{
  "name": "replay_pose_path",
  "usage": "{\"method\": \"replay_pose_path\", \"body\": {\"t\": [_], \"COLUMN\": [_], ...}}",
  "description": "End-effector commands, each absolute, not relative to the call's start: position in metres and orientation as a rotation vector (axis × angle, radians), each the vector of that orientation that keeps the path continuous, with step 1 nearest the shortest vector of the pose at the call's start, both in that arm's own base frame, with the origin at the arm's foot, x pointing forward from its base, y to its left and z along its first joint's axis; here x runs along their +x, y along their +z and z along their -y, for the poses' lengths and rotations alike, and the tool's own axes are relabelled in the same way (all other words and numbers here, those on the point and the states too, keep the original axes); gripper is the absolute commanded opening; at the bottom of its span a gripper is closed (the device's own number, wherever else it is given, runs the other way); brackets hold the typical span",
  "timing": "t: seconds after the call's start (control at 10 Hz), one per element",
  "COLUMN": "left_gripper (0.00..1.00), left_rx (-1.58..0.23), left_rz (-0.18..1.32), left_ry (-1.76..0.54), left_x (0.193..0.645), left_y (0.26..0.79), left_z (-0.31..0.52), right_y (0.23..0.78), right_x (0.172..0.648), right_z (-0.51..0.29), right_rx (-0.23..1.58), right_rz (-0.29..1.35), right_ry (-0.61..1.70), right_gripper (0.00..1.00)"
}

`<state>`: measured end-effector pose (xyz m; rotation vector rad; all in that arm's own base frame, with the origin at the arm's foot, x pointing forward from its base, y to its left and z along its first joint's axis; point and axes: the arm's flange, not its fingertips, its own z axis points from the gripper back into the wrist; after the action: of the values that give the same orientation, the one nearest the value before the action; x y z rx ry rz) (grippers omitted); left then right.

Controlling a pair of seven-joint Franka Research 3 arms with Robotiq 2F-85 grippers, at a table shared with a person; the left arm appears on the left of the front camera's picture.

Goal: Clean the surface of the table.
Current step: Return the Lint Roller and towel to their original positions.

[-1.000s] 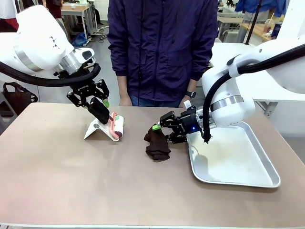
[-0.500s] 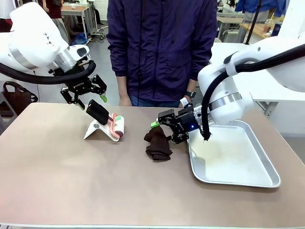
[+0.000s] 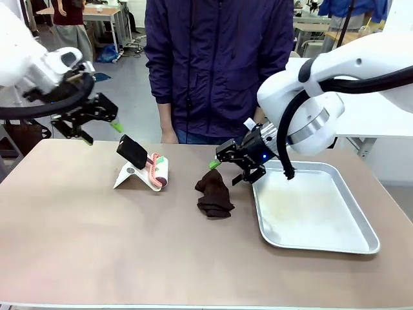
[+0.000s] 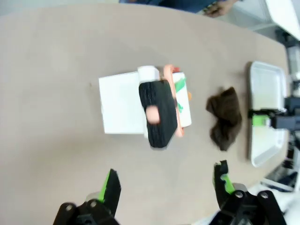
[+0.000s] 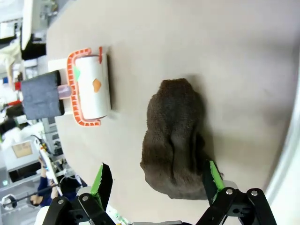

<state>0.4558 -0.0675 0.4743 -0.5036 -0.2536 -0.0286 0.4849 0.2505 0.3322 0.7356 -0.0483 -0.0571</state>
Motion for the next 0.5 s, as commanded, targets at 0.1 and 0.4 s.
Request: {"method": "replay_pose_path", "body": {"t": [0.1, 0.4], "left_gripper": [1.00, 1.00], "left_rx": [-0.613, -0.737], "left_rz": [0.250, 0.157], "left_ry": [-0.225, -0.475], "left_x": [0.394, 0.361], "left_y": [0.472, 0.460], "left_z": [0.029, 0.008], "right_y": [0.353, 0.358], "right_x": [0.470, 0.440], "right_z": [-0.219, -0.187], "right_rx": [0.739, 0.870], "right_rz": [0.005, -0.066], "right_ry": [-0.092, 0.009], "right_gripper": [1.00, 1.00]}}
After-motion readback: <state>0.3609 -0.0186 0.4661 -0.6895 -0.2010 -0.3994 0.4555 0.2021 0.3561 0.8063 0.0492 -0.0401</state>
